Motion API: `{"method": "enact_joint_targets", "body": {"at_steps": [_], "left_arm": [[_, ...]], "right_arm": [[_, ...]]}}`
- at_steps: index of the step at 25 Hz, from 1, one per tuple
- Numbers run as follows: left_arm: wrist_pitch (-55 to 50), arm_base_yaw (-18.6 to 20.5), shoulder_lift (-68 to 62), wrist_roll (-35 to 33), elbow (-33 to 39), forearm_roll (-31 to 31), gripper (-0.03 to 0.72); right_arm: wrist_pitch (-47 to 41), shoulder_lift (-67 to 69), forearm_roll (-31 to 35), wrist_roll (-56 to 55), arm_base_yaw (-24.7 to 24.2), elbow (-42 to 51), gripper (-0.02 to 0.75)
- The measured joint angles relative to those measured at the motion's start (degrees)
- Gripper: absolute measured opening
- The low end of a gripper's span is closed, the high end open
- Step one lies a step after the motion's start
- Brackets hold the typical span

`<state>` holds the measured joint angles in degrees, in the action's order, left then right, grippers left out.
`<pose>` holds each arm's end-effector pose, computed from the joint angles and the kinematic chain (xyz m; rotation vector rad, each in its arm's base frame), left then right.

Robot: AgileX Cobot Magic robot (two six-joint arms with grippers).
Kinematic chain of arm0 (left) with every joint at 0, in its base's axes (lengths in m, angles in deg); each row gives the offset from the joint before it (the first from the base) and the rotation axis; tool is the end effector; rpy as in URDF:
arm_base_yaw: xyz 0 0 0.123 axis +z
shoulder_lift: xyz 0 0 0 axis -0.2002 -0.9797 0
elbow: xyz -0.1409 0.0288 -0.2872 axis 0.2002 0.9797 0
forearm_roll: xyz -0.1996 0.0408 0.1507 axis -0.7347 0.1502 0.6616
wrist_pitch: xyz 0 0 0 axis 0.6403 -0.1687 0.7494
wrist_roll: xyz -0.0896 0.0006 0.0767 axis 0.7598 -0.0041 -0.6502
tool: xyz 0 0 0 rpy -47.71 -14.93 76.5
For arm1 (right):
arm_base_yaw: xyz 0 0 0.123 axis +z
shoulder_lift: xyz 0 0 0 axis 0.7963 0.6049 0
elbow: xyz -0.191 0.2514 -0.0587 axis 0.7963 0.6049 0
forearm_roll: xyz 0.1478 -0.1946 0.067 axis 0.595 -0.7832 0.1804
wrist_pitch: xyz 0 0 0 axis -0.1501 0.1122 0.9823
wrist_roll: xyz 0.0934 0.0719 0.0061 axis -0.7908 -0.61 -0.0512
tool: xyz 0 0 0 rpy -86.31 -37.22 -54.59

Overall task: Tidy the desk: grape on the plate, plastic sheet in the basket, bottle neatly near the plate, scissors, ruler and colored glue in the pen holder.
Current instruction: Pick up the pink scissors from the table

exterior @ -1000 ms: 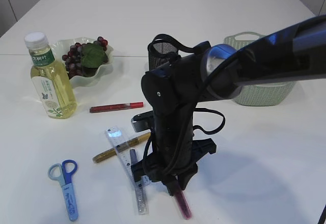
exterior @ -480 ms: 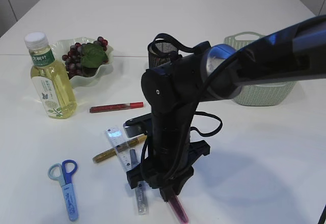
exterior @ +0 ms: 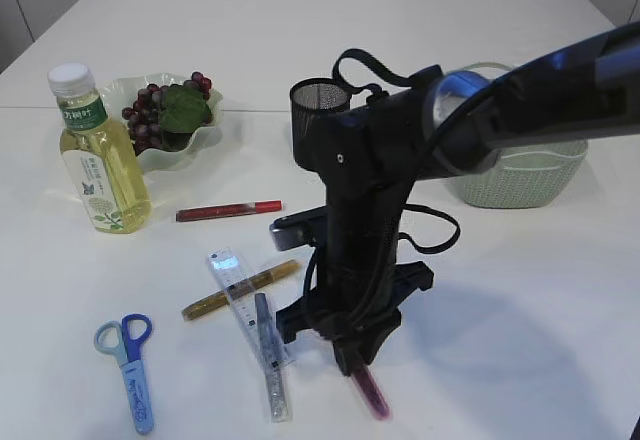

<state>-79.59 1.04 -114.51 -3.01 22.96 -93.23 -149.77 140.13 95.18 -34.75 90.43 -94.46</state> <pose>0.0872 -0.0268 0.2893 0.0577 2.8027 -0.2067 0.3184 0.2638 0.1258 0.6612 -2.9367 -0.1138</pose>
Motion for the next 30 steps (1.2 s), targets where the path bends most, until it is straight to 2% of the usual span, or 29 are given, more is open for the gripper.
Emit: {"method": "enact_joint_targets", "body": {"at_steps": [3, 15, 30], "left_arm": [[0.0, 0.0, 0.0, 0.0, 0.0, -0.14, 0.432], [1.23, 0.0, 0.0, 0.0, 0.0, -1.33, 0.432], [3.1, 0.0, 0.0, 0.0, 0.0, -2.26, 0.432]], "right_arm": [[-0.48, -0.1, 0.32, 0.32, -1.41, -0.21, 0.176], [-0.24, -1.6, 0.4, 4.57, -1.49, -2.88, 0.176], [9.74, -8.58, -6.35, 6.4, -1.53, -2.88, 0.176]]}}
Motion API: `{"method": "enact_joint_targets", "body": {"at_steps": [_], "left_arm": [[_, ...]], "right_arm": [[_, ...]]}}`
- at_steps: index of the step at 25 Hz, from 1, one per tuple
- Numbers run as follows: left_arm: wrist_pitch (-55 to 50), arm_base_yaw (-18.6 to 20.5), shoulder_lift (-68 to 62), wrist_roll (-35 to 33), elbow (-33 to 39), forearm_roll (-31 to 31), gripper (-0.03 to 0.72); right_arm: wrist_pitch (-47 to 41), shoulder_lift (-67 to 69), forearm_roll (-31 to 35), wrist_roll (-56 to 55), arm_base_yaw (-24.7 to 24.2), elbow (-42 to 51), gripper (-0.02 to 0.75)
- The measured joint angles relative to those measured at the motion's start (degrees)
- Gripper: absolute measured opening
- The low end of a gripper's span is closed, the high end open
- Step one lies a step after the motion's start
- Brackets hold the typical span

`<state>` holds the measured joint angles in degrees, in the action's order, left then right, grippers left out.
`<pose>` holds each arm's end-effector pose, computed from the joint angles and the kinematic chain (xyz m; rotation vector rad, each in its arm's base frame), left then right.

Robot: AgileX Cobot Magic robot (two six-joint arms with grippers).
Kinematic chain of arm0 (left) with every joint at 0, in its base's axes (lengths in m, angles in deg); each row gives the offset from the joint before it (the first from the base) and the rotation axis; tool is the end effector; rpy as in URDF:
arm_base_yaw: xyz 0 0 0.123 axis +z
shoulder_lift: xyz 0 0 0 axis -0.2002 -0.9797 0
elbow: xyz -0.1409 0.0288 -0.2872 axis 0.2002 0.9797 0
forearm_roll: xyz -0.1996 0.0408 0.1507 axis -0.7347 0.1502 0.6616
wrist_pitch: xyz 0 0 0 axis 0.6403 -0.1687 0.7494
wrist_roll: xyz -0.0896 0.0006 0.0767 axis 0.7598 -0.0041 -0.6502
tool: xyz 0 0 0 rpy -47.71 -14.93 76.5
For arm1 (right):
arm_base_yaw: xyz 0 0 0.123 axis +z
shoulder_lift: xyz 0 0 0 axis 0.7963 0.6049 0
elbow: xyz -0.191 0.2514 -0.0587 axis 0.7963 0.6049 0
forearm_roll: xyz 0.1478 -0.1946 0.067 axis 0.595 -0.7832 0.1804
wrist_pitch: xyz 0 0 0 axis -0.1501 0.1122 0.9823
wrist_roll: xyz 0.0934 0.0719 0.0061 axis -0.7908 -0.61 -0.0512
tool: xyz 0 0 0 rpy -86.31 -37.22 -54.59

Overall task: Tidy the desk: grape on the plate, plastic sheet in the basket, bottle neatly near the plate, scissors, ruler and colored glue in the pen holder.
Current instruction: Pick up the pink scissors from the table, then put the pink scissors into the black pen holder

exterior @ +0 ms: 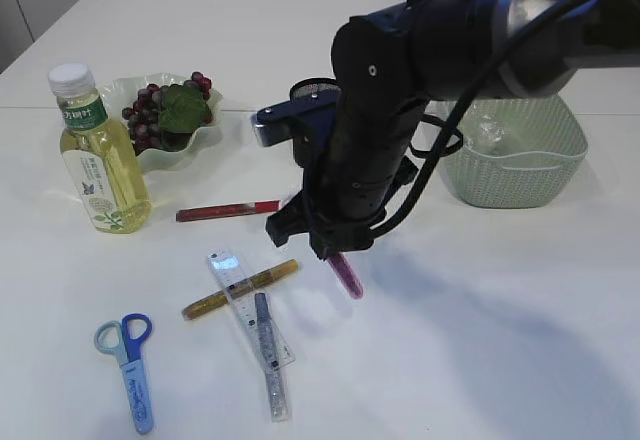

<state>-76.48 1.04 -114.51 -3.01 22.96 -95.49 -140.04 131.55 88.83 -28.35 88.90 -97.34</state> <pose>0.0923 -0.0319 0.2921 0.0429 2.7505 -0.2688 0.3520 0.2603 0.2028 -0.8350 2.7571 0.1672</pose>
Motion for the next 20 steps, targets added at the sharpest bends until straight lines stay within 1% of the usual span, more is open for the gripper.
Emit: {"method": "enact_joint_targets", "body": {"at_steps": [5, 13, 18, 20], "left_arm": [[1.33, 0.0, 0.0, 0.0, 0.0, -0.38, 0.432], [4.86, 0.0, 0.0, 0.0, 0.0, -0.59, 0.432], [7.31, 0.0, 0.0, 0.0, 0.0, -0.59, 0.432], [8.26, 0.0, 0.0, 0.0, 0.0, -0.75, 0.432]], "right_arm": [[4.66, -0.21, -1.79, 0.6, 0.0, 0.0, 0.176], [11.87, -1.61, -2.38, 0.72, 0.0, 0.1, 0.176], [19.18, -6.33, -6.45, 0.83, -0.4, 1.97, 0.176], [21.98, -8.43, -6.87, 0.83, -0.97, 3.35, 0.176]]}}
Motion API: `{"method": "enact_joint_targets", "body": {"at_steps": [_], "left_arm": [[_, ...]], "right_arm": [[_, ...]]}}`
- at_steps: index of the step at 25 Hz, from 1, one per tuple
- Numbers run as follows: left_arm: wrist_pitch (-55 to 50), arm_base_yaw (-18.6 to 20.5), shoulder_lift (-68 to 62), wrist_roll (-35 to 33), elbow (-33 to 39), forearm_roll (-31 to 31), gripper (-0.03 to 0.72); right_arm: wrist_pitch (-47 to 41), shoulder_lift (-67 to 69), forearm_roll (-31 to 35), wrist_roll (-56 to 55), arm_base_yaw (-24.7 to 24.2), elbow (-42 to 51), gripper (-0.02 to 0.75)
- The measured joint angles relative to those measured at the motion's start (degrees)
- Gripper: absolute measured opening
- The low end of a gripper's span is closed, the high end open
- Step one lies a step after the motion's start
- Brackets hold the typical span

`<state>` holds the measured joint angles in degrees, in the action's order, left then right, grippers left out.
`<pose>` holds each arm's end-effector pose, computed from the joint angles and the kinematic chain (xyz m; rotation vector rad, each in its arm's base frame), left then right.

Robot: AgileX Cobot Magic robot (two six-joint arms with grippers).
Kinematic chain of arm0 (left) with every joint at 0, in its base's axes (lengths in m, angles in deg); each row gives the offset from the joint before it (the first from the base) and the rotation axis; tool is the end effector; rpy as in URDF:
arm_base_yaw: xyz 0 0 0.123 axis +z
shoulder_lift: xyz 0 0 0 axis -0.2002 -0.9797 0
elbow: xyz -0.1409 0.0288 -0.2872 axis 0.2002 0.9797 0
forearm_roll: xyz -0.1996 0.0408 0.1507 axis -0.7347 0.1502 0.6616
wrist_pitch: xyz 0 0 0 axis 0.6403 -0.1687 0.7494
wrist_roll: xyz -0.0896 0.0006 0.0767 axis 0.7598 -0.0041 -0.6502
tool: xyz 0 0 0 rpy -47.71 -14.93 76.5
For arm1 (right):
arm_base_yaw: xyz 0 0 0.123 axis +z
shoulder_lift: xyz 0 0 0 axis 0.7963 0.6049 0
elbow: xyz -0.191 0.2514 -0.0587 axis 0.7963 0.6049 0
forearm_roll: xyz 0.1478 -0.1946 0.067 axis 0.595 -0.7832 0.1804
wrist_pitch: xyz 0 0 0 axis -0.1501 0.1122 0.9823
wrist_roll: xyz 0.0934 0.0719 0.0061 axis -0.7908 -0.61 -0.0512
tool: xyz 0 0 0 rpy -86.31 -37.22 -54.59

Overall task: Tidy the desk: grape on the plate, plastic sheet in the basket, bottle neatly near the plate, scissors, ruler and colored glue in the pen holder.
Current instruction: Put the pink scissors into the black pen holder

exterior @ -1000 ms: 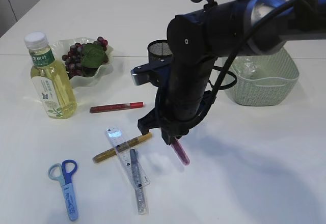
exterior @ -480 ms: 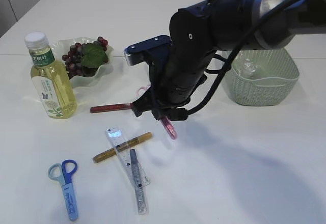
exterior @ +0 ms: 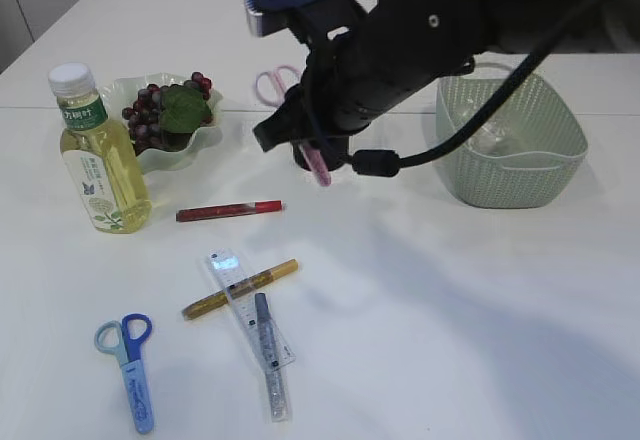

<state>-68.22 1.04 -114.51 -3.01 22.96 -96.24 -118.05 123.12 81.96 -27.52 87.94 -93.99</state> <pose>0.1071 -0.0349 0.3000 0.0230 2.6066 -0.3028 0.3708 0.2551 0.2730 -0.7814 2.2661 0.2079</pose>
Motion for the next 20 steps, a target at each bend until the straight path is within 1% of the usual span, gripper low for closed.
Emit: {"method": "enact_joint_targets", "body": {"at_steps": [7, 14, 20], "left_arm": [[2.06, 0.0, 0.0, 0.0, 0.0, -0.21, 0.432], [2.76, 0.0, 0.0, 0.0, 0.0, -0.31, 0.432], [3.98, 0.0, 0.0, 0.0, 0.0, -0.31, 0.432]], "right_arm": [[9.06, -2.2, -0.45, -0.1, -3.84, 1.81, 0.176], [20.52, -2.08, -1.16, -0.1, -6.56, 2.13, 0.175], [30.55, 1.23, -1.42, -0.1, -7.1, 2.13, 0.175]]}}
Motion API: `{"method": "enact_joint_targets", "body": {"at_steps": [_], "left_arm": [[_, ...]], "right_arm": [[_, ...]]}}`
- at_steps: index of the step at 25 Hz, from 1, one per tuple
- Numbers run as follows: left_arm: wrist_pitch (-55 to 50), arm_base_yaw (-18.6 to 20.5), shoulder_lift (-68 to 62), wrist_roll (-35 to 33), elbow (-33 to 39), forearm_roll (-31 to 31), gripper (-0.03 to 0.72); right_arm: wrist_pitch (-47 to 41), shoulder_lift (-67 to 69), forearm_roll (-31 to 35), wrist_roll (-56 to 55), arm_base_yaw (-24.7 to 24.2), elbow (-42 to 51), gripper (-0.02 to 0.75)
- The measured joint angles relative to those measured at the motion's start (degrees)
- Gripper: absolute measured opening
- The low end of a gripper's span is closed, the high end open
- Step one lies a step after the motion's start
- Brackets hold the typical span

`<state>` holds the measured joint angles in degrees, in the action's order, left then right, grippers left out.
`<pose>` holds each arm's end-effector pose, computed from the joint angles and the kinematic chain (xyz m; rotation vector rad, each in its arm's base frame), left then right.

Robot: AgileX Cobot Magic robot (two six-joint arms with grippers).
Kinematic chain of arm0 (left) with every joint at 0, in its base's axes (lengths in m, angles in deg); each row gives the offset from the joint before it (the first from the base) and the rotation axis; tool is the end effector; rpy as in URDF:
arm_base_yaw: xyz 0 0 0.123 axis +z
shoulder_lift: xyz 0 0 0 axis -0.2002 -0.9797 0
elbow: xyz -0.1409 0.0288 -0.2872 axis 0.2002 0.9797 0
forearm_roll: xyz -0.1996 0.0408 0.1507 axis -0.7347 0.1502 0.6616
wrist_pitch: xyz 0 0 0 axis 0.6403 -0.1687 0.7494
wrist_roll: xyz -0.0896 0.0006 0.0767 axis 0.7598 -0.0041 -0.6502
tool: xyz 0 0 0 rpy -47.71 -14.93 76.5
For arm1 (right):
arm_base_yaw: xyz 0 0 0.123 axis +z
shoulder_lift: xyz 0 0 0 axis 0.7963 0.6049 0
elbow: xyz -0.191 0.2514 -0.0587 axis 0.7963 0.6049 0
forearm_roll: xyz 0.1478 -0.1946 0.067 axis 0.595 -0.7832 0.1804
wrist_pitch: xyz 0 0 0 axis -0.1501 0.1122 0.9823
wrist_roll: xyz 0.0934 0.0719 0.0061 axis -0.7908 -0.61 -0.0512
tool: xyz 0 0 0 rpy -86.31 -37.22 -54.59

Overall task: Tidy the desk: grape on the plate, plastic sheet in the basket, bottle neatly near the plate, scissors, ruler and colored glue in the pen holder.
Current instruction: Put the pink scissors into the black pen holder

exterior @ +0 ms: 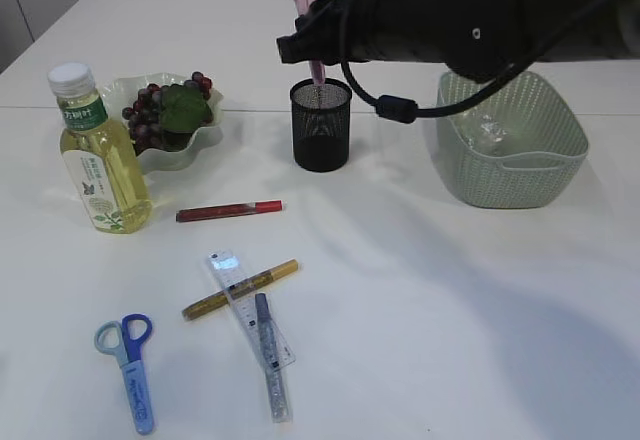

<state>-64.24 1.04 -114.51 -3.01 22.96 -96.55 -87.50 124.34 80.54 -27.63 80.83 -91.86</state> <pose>0.1139 -0.0361 0.3046 0.0133 2.5371 -0.3165 0.4259 0.2275 0.3022 -0.5622 1.8400 0.2664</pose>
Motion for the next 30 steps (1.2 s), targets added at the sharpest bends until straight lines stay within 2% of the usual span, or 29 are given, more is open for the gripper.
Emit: {"method": "enact_joint_targets", "body": {"at_steps": [7, 20, 30], "left_arm": [[0.41, 0.0, 0.0, 0.0, 0.0, 0.0, 0.432], [0.67, 0.0, 0.0, 0.0, 0.0, 0.25, 0.432], [3.29, 0.0, 0.0, 0.0, 0.0, 0.81, 0.432]], "right_arm": [[7.09, 6.13, -0.21, 0.0, -0.57, -2.03, 0.175], [7.83, 15.67, -0.21, 0.0, -4.34, -14.05, 0.174], [7.83, 20.67, -0.21, 0.0, -5.38, -17.6, 0.174]]}}
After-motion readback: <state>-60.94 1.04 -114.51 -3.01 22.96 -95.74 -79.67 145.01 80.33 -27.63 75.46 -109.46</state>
